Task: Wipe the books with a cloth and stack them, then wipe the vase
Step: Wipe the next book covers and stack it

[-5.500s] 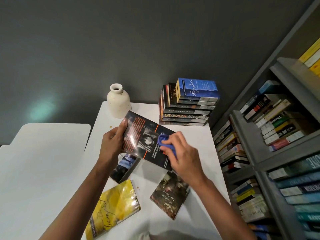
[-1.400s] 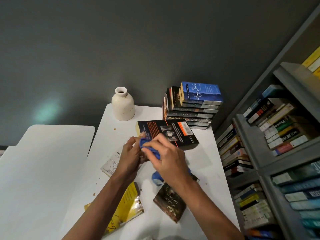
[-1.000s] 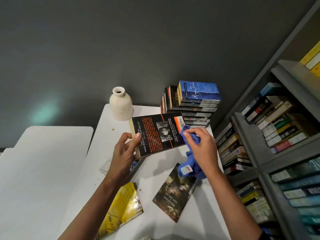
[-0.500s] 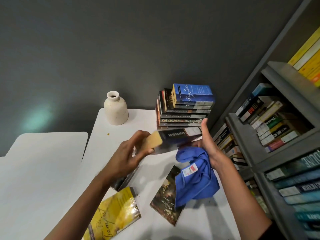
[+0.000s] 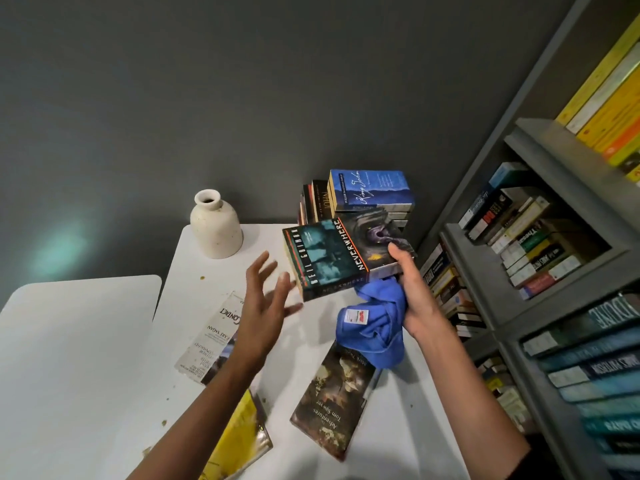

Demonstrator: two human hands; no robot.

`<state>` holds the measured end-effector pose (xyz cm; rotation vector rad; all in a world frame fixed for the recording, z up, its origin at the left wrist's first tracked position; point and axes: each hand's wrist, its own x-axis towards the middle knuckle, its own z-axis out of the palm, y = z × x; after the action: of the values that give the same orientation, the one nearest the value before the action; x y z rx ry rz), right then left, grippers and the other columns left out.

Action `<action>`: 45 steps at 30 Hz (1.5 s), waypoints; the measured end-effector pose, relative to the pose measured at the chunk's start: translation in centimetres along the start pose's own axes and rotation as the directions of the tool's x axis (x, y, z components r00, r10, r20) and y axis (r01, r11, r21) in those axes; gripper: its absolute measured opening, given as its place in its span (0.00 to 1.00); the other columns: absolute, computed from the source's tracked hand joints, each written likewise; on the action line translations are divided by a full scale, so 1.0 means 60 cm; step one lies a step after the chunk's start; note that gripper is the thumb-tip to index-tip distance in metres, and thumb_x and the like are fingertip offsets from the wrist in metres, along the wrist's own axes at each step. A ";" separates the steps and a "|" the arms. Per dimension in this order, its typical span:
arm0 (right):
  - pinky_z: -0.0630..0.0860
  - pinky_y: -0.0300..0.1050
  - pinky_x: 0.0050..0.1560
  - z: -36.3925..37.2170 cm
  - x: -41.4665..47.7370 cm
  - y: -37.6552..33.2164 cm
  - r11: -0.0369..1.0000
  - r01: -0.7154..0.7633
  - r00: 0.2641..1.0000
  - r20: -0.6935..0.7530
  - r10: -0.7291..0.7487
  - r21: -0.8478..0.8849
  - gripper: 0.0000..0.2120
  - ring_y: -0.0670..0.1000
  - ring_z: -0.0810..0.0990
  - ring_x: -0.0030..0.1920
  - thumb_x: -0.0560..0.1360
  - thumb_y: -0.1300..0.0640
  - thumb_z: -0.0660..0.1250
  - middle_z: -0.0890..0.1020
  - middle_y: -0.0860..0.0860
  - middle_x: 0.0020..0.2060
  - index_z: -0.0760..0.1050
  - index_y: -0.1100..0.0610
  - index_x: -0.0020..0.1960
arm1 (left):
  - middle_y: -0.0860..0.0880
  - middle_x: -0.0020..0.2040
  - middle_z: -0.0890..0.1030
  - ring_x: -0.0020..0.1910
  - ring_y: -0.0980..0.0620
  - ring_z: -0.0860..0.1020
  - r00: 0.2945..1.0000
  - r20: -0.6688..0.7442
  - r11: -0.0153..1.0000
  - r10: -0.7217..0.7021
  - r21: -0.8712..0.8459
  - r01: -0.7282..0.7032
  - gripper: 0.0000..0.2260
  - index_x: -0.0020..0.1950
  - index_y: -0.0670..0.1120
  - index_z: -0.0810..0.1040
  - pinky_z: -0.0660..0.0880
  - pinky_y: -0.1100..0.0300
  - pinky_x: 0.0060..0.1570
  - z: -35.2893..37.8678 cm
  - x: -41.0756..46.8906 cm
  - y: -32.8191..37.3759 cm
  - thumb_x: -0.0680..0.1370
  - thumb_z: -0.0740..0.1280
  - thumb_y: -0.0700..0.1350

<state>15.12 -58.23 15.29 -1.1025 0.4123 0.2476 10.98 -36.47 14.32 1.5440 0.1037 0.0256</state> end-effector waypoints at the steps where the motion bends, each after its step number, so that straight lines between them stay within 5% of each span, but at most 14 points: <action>1: 0.72 0.55 0.62 -0.002 0.002 0.000 1.000 0.021 1.000 0.000 -0.021 0.004 0.38 0.59 0.80 0.54 0.58 0.39 0.78 0.81 0.60 0.57 0.78 0.61 0.60 | 0.47 0.68 0.74 0.58 0.49 0.80 0.991 0.009 0.980 -0.136 -0.148 0.136 0.26 0.72 0.48 0.65 0.82 0.53 0.46 0.013 0.001 0.007 0.77 0.61 0.57; 3: 0.74 0.53 0.61 -0.003 0.004 -0.002 0.999 0.050 0.999 0.008 -0.050 -0.014 0.29 0.58 0.81 0.54 0.64 0.41 0.75 0.82 0.59 0.56 0.80 0.59 0.57 | 0.43 0.59 0.80 0.50 0.46 0.84 0.965 0.053 0.924 -0.256 -0.282 0.260 0.22 0.66 0.44 0.71 0.82 0.53 0.40 0.031 0.011 0.012 0.77 0.62 0.55; 8: 0.78 0.52 0.56 -0.020 0.009 -0.016 0.957 0.141 0.983 -0.080 -0.166 -0.255 0.16 0.54 0.84 0.49 0.71 0.47 0.72 0.85 0.54 0.47 0.79 0.57 0.53 | 0.38 0.52 0.83 0.43 0.46 0.84 0.979 0.024 0.947 -0.204 -0.248 0.203 0.12 0.60 0.40 0.76 0.80 0.61 0.37 0.039 0.050 0.005 0.80 0.64 0.45; 11: 0.80 0.53 0.47 -0.044 0.025 -0.036 0.842 0.197 0.941 -0.145 -0.307 -0.502 0.18 0.48 0.83 0.41 0.68 0.45 0.74 0.85 0.50 0.39 0.76 0.58 0.47 | 0.40 0.52 0.84 0.43 0.49 0.84 0.990 0.052 0.979 -0.132 -0.152 0.139 0.14 0.64 0.40 0.74 0.79 0.62 0.39 0.048 0.080 0.007 0.81 0.63 0.45; 16: 0.69 0.35 0.34 -0.070 0.073 -0.126 0.627 0.305 0.899 0.000 -0.438 -0.717 0.15 0.39 0.72 0.28 0.70 0.46 0.73 0.77 0.42 0.26 0.74 0.56 0.37 | 0.46 0.48 0.83 0.40 0.53 0.82 0.991 0.123 0.990 -0.049 -0.123 0.064 0.07 0.57 0.44 0.76 0.79 0.62 0.37 0.103 0.175 0.061 0.82 0.61 0.42; 22: 0.70 0.44 0.38 -0.089 0.169 -0.225 0.434 0.313 0.873 0.076 -0.482 -0.844 0.18 0.48 0.72 0.35 0.70 0.48 0.74 0.77 0.59 0.34 0.78 0.63 0.45 | 0.47 0.48 0.81 0.41 0.55 0.78 0.987 0.162 1.000 0.004 0.028 -0.009 0.11 0.61 0.40 0.76 0.78 0.69 0.37 0.166 0.321 0.101 0.84 0.58 0.41; 25: 0.71 0.44 0.41 -0.092 0.209 -0.249 0.367 0.263 0.872 0.057 -0.486 -0.892 0.14 0.48 0.75 0.39 0.73 0.48 0.71 0.79 0.54 0.34 0.81 0.58 0.49 | 0.43 0.50 0.80 0.39 0.55 0.78 0.993 0.113 0.991 -0.046 0.133 0.031 0.14 0.62 0.35 0.76 0.79 0.68 0.38 0.181 0.366 0.090 0.84 0.58 0.43; 30: 0.76 0.54 0.55 -0.101 0.255 -0.240 0.277 0.135 0.904 0.004 -0.427 -0.951 0.18 0.56 0.79 0.53 0.72 0.39 0.68 0.83 0.54 0.49 0.82 0.50 0.53 | 0.39 0.52 0.82 0.39 0.49 0.79 0.994 0.024 0.968 -0.109 0.231 0.100 0.15 0.59 0.37 0.78 0.80 0.49 0.53 0.190 0.391 0.043 0.83 0.59 0.46; 33: 0.76 0.49 0.53 -0.104 0.257 -0.225 0.255 0.082 0.920 -0.025 -0.391 -0.964 0.16 0.56 0.79 0.51 0.73 0.41 0.68 0.83 0.55 0.49 0.82 0.51 0.53 | 0.41 0.48 0.83 0.40 0.48 0.79 0.996 0.000 0.962 -0.091 0.258 0.088 0.15 0.58 0.38 0.79 0.80 0.49 0.52 0.191 0.392 0.031 0.83 0.60 0.46; 36: 0.73 0.48 0.56 -0.109 0.253 -0.215 0.225 0.021 0.928 -0.065 -0.368 -0.974 0.24 0.57 0.78 0.57 0.73 0.41 0.68 0.80 0.54 0.57 0.76 0.53 0.64 | 0.36 0.46 0.83 0.42 0.40 0.82 1.000 0.011 0.925 -0.020 0.380 0.014 0.18 0.55 0.41 0.81 0.80 0.43 0.49 0.188 0.390 0.019 0.81 0.61 0.54; 40: 0.72 0.49 0.56 -0.117 0.237 -0.232 0.081 -0.077 0.929 -0.101 -0.355 -0.994 0.29 0.56 0.75 0.61 0.71 0.45 0.73 0.78 0.54 0.59 0.70 0.49 0.69 | 0.41 0.57 0.77 0.58 0.44 0.76 0.992 0.040 0.821 0.119 0.559 -0.121 0.20 0.72 0.49 0.69 0.72 0.55 0.61 0.190 0.366 0.015 0.82 0.60 0.54; 45: 0.73 0.50 0.54 -0.096 0.228 -0.241 -0.056 -0.090 0.930 -0.064 -0.362 -0.994 0.27 0.59 0.77 0.59 0.71 0.44 0.73 0.79 0.55 0.59 0.72 0.52 0.67 | 0.45 0.56 0.76 0.48 0.50 0.75 0.956 0.199 0.696 0.216 0.655 -0.294 0.30 0.73 0.53 0.70 0.72 0.60 0.57 0.191 0.347 0.018 0.72 0.75 0.48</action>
<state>31.96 -69.83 18.76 -2.7948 0.3511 0.1484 32.74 -46.13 14.60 2.2945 -0.2210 0.1398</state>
